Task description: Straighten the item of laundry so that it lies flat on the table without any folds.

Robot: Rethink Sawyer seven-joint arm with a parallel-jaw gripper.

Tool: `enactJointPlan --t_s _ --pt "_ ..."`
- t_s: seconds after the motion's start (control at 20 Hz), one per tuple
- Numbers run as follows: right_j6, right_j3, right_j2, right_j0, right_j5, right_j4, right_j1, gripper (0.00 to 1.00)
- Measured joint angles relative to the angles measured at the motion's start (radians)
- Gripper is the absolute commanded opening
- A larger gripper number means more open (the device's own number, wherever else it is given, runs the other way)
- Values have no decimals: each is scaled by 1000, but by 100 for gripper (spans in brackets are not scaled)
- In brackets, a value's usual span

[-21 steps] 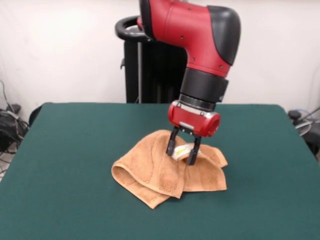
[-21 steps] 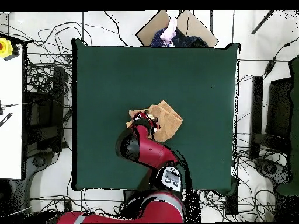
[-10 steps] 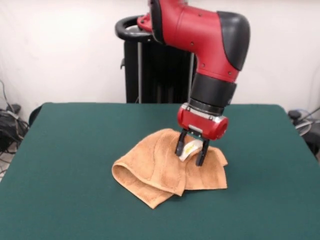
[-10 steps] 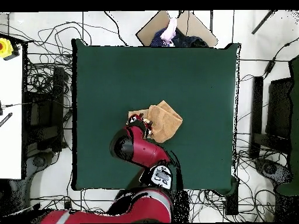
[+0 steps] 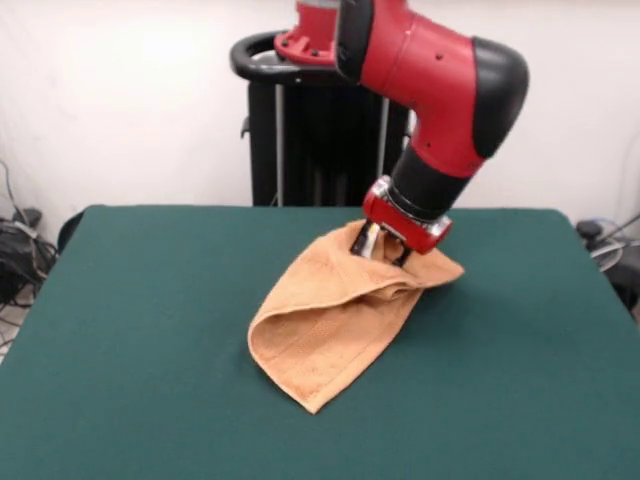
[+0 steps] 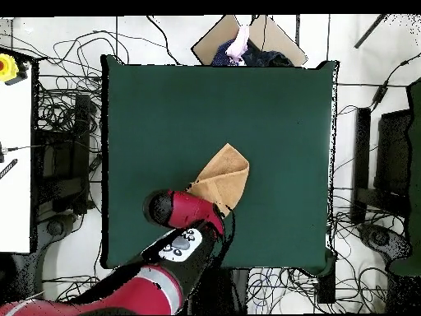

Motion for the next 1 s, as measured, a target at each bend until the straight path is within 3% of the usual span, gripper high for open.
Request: enactJointPlan --t_s 0.25,0.3,0.55,1.0 --pt "0 -12 2 -37 -31 -35 26 100" --pt "0 -12 16 -88 -119 -64 39 0" --pt "0 -11 29 -130 -189 -107 40 0" --pt "0 -6 78 -192 -194 -193 3 0"
